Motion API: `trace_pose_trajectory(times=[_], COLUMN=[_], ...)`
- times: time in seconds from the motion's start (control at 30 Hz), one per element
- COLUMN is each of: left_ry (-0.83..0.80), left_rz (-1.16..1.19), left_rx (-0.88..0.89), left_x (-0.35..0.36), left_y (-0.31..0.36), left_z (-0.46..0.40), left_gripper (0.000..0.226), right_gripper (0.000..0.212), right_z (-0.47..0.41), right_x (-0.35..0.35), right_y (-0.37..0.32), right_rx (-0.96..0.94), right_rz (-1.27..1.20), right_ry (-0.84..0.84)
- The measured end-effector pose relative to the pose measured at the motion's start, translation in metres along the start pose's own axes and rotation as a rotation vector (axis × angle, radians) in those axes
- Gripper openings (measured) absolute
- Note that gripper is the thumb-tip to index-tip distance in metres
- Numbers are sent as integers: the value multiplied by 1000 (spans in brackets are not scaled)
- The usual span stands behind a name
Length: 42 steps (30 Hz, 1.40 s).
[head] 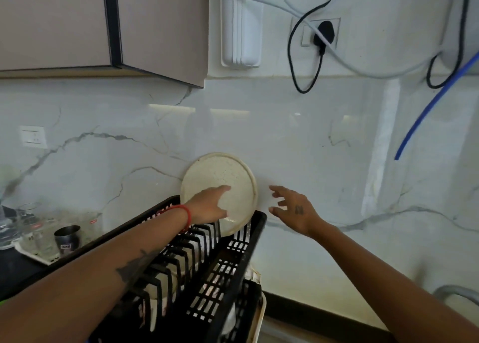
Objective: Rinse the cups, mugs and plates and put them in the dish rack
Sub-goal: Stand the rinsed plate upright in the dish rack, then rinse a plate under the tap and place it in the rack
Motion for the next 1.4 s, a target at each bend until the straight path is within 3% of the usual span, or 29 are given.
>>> trace_pose_trajectory(times=[0.33,0.57,0.7,0.93,1.07,1.17,1.27,1.4], left_ry=[-108,-215,-271,-364,-403,-536,-634,-718], left_rz=[-6,39,164,335,374,400,483,501], left_rx=[233,211,75,-285,-547,-763,-907,-926], left_x=[37,134,205,332,371,384,387,385], left_y=[148,206,219,225,220,212,211,218], left_z=[86,175,230,351,397,412,415,418], left_gripper=[52,44,41,45,48,74,94,74], right_gripper=[36,30,30,34,57,77,86,88], right_z=[153,295,369,484,529,550,564,579], right_x=[-134,-163,-149,-103,-70,-58,-56,-53], right_y=[42,96,135,190,215,238,249,254], right_rx=[-30,132,293,426,511,555,664,750], right_rz=[-110,-268,-312,-93,70,328,351,307], right_ry=[177,211,232,-88,-438,-679,-754,-727])
Point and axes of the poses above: each hand's wrist, its own z-axis away from the middle knuckle, its own x-axis out of the palm, y = z × x, the point moved 5 cm from there along -z, towards the middle knuckle, and after that the axes turned 12 degrees about y, right-handed, at the moved point
